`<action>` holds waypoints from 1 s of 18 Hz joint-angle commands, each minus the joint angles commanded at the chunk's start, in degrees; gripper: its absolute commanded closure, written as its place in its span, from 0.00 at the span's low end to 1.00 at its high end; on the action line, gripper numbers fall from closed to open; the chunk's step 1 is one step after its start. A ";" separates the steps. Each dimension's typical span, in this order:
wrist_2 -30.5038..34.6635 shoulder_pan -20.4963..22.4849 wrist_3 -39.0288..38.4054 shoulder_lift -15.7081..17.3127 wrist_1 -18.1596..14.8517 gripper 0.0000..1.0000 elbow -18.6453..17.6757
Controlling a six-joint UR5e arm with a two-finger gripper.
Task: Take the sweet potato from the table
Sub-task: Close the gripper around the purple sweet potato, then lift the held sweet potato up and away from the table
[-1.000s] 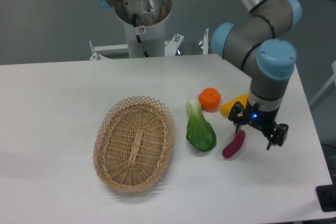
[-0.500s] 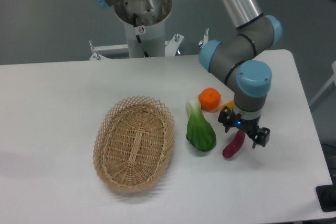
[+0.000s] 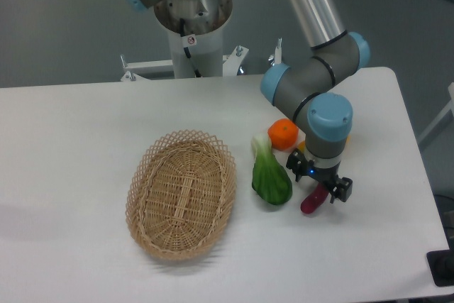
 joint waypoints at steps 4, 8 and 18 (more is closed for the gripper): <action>0.00 -0.44 0.35 -0.61 2.71 0.02 0.09; 0.09 -0.44 0.61 -0.44 3.25 0.66 0.09; -0.35 0.26 6.75 2.89 2.55 0.79 2.54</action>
